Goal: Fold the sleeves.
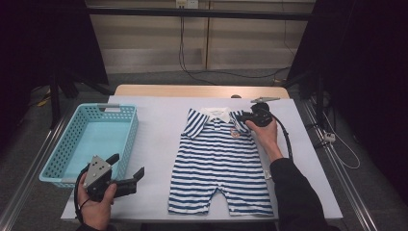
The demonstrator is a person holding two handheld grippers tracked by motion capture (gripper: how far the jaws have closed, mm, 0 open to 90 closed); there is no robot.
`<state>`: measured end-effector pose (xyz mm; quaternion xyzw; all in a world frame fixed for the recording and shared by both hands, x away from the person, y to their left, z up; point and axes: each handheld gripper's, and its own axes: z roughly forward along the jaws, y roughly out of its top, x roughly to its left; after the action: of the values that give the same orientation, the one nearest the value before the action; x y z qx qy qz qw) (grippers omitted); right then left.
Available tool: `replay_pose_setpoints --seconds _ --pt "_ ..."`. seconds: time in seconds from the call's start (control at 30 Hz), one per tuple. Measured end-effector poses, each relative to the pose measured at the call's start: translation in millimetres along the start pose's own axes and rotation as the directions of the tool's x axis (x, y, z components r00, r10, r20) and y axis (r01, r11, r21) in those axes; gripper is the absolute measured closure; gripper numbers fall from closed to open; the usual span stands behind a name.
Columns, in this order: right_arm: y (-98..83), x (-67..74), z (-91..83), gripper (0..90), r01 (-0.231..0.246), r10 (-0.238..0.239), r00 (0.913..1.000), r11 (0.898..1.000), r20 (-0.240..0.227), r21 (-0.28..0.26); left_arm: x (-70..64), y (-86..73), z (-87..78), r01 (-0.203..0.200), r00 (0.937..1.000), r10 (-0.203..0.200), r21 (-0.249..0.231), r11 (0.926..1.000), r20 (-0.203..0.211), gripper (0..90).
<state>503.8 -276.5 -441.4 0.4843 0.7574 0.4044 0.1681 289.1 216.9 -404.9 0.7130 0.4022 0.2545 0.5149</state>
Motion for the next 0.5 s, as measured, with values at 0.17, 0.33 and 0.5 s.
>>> replay_pose_setpoints --seconds 0.17,0.33,0.5 --pt "-10.7 -2.3 -15.7 64.3 0.007 -0.007 1.0 1.0 -0.002 0.002 0.4 0.0 0.2 -0.001 1.0 0.001 0.001 1.0 -0.002 3.6" --pt "-17.9 -1.7 -35.6 61.5 0.011 -0.011 0.9999 1.0 -0.012 -0.026 -0.5 0.2 1.1 0.001 1.0 -0.001 -0.005 1.0 0.004 3.5" --pt "-26.3 4.4 -55.0 50.4 0.017 -0.019 0.9993 0.997 -0.032 -0.075 -1.4 0.6 1.4 0.005 1.0 -0.005 -0.005 1.0 -0.007 3.6"
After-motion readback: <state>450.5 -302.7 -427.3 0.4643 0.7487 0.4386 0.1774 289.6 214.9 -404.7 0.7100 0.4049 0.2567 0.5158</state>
